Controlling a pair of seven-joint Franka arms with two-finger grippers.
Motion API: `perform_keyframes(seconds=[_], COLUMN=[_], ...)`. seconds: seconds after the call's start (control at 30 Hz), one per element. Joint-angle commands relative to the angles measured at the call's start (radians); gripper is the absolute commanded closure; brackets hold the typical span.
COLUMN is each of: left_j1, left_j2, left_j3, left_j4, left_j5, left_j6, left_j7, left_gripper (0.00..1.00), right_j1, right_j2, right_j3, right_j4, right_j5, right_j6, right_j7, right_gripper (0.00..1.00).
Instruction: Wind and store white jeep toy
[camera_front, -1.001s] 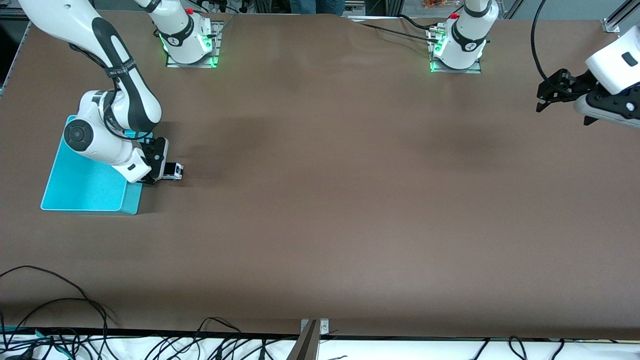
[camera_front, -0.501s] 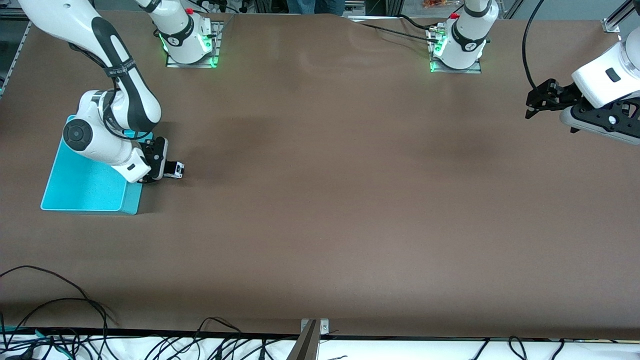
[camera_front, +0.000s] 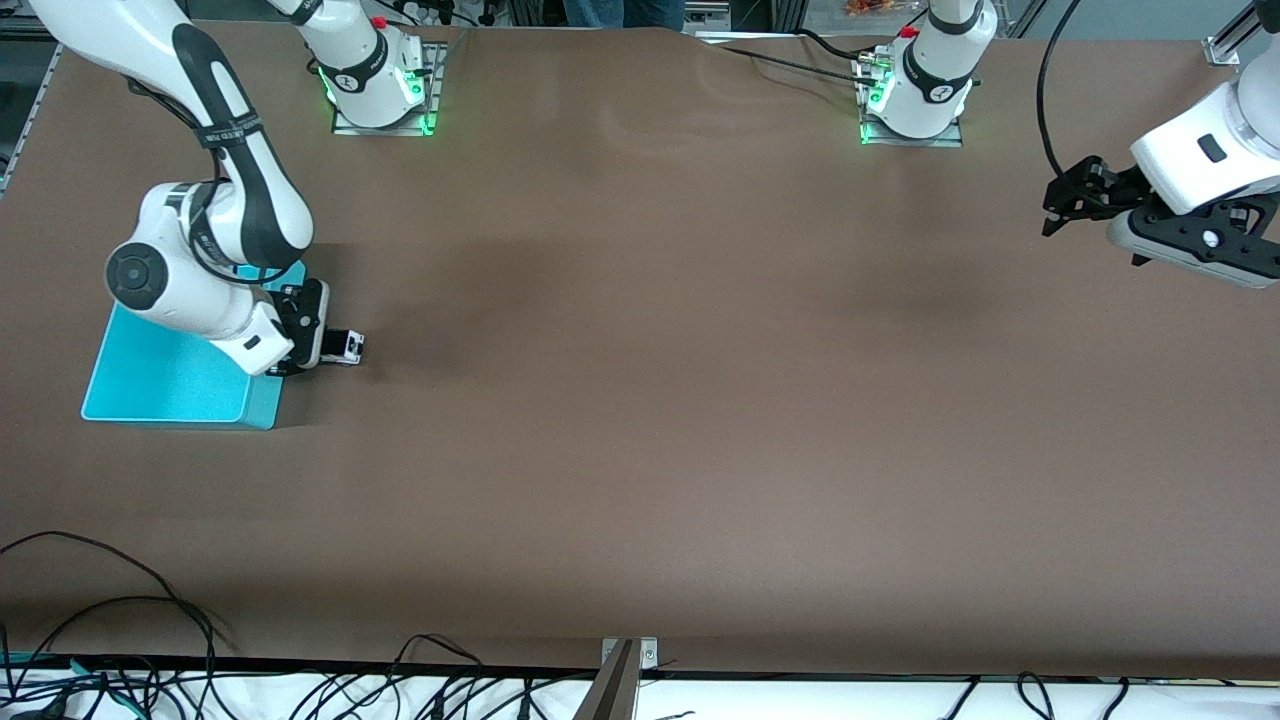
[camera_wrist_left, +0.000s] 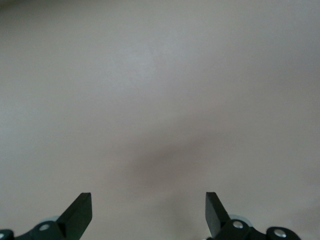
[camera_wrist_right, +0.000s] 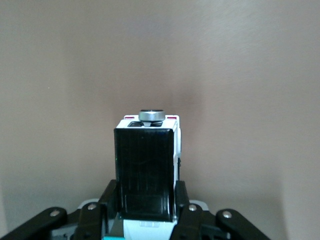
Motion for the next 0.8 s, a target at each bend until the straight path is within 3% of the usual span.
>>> perform_keyframes(seconds=[0.0,0.3,0.77], left_j1=[0.001,0.003,0.005], left_j2=[0.008,0.002,0.0], left_j3=[-0.009,-0.014,-0.009], left_j4=[0.024,0.026,0.026], left_j5=[-0.001,-0.001,0.0], left_j6=[-0.014,-0.016,-0.017], left_j7=[0.004,-0.006,-0.005], left_gripper=[0.0,0.0,0.0], right_j1=[-0.002,-0.008,-0.008], right_j2=[-0.012,-0.031,-0.114], right_j3=[0.003,-0.025,-0.175], right_j4=[0.1,0.248,0.208], right_j5=[0.021,0.021,0.021], right_j6=[-0.115,-0.308,-0.427], right_j7=[-0.015,-0.017,-0.152], right_gripper=[0.74,0.74,0.74])
